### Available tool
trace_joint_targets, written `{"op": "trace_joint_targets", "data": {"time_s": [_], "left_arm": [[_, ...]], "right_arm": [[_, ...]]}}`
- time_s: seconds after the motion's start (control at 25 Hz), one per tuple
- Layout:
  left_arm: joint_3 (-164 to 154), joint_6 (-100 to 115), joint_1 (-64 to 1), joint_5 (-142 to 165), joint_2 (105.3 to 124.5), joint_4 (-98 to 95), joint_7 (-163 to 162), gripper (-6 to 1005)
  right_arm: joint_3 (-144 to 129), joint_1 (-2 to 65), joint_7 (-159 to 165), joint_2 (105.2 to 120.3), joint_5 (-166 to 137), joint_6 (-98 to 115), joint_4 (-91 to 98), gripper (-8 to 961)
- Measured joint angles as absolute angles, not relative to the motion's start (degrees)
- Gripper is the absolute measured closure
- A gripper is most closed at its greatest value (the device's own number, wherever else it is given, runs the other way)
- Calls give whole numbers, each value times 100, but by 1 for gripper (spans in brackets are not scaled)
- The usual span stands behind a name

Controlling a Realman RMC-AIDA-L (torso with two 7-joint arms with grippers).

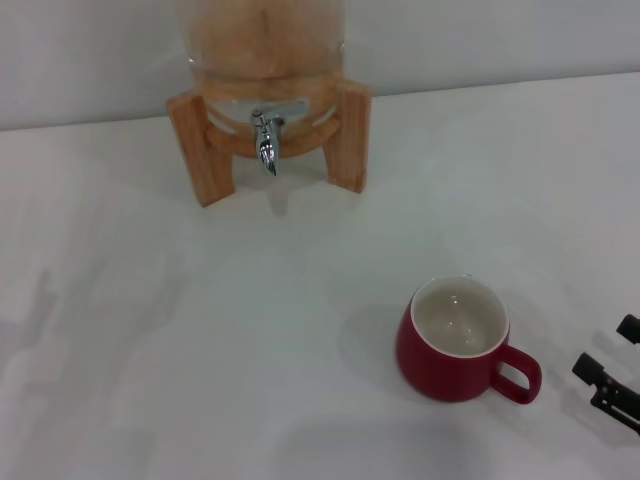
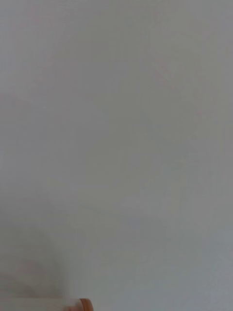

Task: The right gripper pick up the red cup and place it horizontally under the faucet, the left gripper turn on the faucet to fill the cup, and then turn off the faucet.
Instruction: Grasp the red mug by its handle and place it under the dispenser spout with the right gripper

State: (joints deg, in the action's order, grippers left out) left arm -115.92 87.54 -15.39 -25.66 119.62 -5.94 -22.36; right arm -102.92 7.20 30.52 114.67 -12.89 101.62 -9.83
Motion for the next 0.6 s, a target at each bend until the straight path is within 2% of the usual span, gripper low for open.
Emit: {"op": "trace_joint_targets", "data": {"time_s": [0.6], "left_arm": [[-11592, 8754, -1534, -2567, 11962, -624, -2232, 138]], "right_arm": [[-10305, 838, 3032, 11496, -1795, 9854, -775, 108]]}}
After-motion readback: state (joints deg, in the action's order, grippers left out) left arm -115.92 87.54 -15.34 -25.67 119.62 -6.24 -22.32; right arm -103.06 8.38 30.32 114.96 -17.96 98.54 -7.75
